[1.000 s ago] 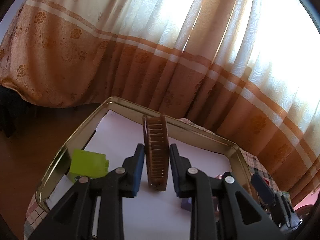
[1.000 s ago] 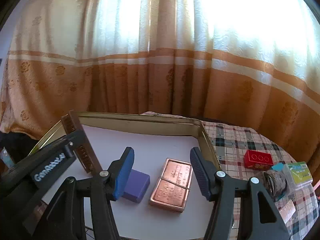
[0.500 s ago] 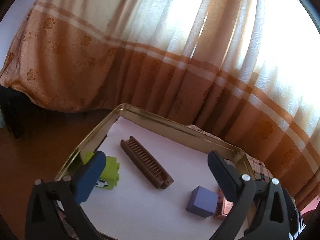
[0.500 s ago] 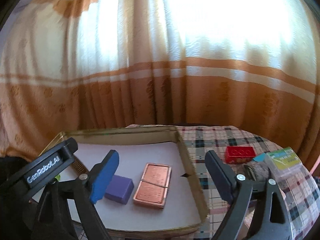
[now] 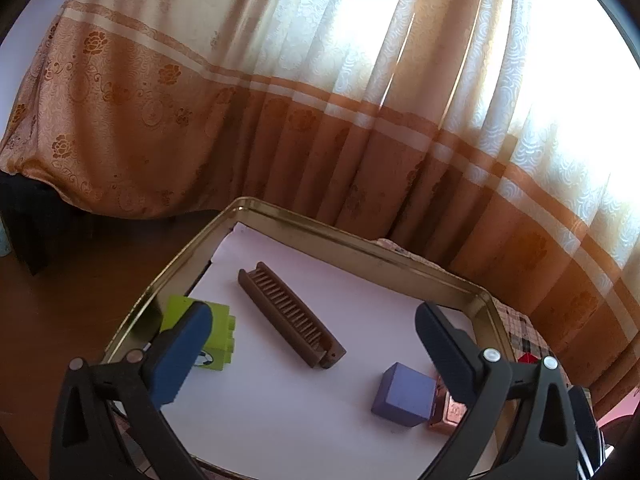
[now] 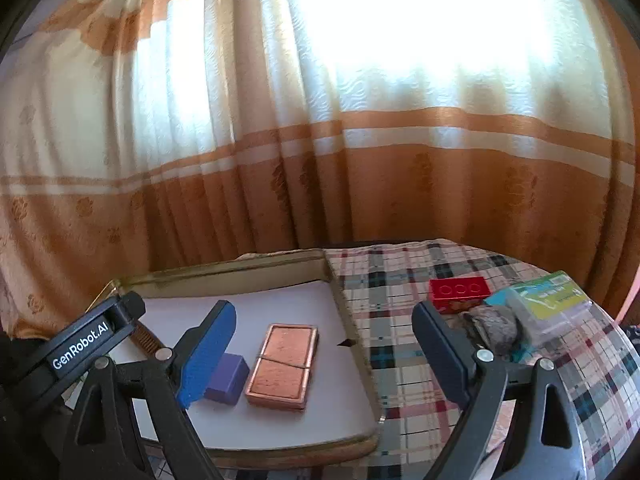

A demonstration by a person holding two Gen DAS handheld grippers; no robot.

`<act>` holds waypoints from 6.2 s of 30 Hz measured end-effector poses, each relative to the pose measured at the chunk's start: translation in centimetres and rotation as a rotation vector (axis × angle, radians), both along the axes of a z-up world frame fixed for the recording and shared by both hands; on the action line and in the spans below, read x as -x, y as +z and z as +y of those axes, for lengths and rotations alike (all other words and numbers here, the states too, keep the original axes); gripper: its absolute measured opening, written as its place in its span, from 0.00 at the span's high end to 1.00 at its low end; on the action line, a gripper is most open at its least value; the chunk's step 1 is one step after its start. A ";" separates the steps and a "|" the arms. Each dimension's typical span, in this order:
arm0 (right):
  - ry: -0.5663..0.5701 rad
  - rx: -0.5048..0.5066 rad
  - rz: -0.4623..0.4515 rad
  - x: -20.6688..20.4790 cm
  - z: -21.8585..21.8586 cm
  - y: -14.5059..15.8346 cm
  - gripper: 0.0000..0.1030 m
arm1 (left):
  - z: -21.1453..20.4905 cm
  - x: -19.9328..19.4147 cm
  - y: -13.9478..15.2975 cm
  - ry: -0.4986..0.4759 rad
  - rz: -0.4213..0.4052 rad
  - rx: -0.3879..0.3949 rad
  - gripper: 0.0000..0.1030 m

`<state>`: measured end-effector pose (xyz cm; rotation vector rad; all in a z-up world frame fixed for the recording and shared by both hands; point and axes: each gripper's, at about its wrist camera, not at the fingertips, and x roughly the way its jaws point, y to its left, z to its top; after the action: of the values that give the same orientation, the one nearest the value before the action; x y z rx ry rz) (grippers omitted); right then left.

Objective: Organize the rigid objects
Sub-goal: 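Lift both grippers from the tray and turn toward the white charger, then grasp the white charger with the left gripper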

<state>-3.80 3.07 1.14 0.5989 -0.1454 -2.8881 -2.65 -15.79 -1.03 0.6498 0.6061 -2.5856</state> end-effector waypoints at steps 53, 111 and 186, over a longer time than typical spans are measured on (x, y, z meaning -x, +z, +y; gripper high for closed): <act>-0.343 -0.072 0.081 -4.8 12.8 1.7 0.11 | 8.9 0.1 1.1 -0.323 0.021 0.261 0.00; -0.545 0.193 -0.067 -4.6 20.1 -0.1 0.11 | 21.9 0.8 -2.6 -1.224 -0.284 0.078 0.62; -0.543 0.175 -0.300 -8.5 19.5 -1.8 0.11 | 21.9 -0.1 -1.3 -1.151 -0.186 0.153 0.64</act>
<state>4.66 22.56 -0.68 1.1008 -0.6951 -3.2100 -2.56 6.10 -2.34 1.4848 -0.1194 -3.4398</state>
